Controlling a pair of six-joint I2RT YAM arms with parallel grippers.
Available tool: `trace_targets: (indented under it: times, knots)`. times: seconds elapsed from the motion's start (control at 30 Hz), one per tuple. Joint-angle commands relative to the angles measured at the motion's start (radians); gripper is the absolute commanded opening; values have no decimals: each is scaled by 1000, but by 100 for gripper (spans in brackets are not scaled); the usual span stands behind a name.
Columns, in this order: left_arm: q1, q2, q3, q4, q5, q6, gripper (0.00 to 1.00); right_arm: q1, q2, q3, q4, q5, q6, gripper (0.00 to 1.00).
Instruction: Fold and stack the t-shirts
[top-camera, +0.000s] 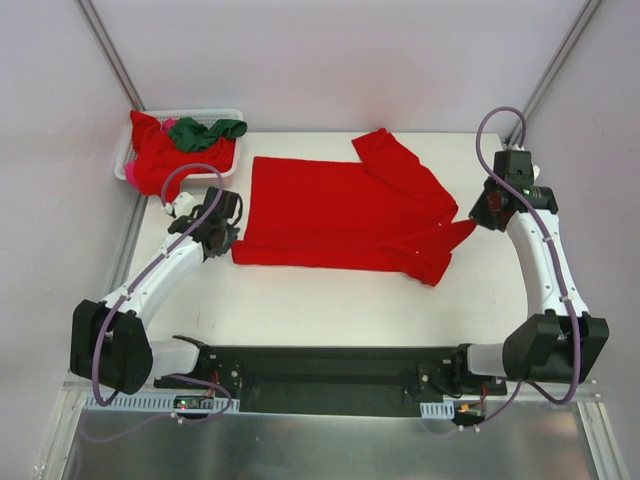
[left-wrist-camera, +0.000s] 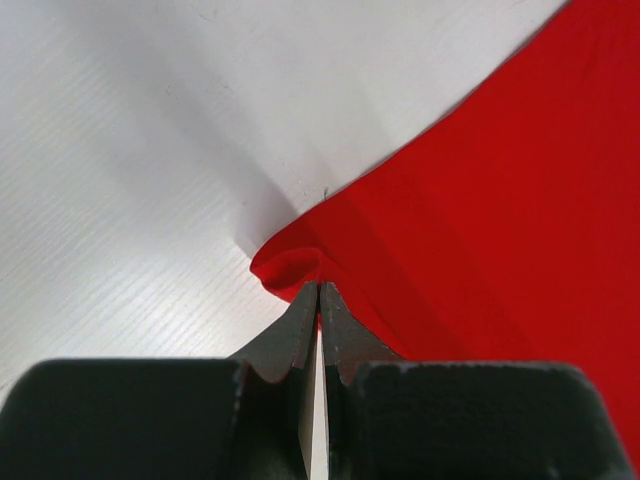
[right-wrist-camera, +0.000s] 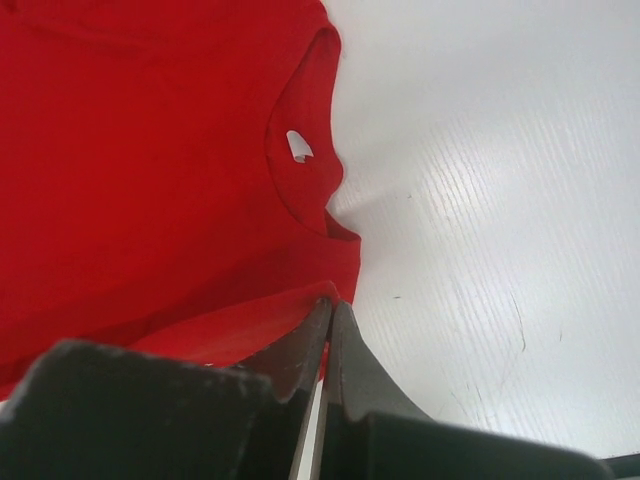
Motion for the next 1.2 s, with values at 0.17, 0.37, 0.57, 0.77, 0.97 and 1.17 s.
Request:
trace_targets:
  times: [0.17, 0.37, 0.57, 0.77, 0.97, 1.17]
  knots:
    - [7, 41, 32, 22, -7, 17, 0, -19, 31, -6, 56, 24, -25, 1]
    - [9, 105, 72, 43, -6, 40, 0, -21, 86, 24, 78, 25, -44, 1]
    - [9, 191, 138, 63, -6, 74, 0, -21, 175, 70, 105, 24, -59, 1]
    - [18, 289, 210, 69, 2, 88, 0, -21, 302, 178, 91, 12, -74, 1]
    - [33, 376, 270, 71, 11, 100, 0, -22, 404, 254, 91, -7, -81, 1]
    - [46, 453, 351, 71, 25, 128, 0, -25, 476, 346, 87, -22, -85, 1]
